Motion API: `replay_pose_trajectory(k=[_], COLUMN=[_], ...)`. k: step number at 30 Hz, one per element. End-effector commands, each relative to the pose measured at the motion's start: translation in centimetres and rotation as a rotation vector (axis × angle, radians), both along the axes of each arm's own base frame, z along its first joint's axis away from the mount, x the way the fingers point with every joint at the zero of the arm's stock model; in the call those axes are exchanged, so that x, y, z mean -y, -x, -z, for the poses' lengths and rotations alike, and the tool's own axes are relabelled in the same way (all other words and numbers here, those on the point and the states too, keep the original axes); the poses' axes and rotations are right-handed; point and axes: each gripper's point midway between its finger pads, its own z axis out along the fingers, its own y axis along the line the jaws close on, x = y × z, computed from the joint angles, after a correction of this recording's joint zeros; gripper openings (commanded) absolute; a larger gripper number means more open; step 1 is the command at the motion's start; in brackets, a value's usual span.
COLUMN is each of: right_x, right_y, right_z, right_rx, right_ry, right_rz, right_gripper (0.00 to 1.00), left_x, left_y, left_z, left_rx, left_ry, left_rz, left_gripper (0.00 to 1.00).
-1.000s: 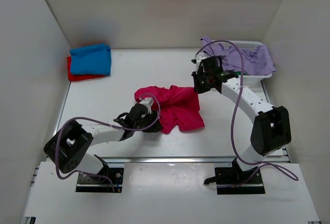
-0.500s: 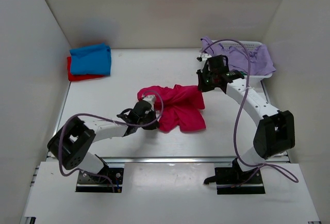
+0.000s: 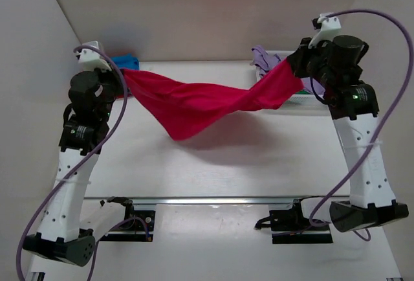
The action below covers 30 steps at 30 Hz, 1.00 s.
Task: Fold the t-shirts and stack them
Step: Flatten out the tshirt
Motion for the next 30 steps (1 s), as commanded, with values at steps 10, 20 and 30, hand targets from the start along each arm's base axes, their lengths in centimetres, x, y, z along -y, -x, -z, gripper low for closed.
replay_pose_trajectory(k=[10, 20, 30], right_x=[2.2, -1.6, 1.2], right_y=[8.9, 8.7, 3.2], right_z=[-8.4, -3.2, 8.1], right_rx=[0.21, 0.067, -0.147], right_ry=[-0.011, -0.108, 0.022], right_rz=[0.007, -0.178, -0.001], right_gripper=[0.0, 0.0, 0.0], left_x=[-5.7, -5.9, -8.4], left_y=[6.8, 4.2, -2.7], left_z=[-11.1, -9.2, 4.9], left_rx=[0.119, 0.013, -0.301], left_ry=[-0.192, -0.314, -0.352], left_rz=[-0.239, -0.288, -0.291], left_gripper=[0.0, 0.0, 0.0])
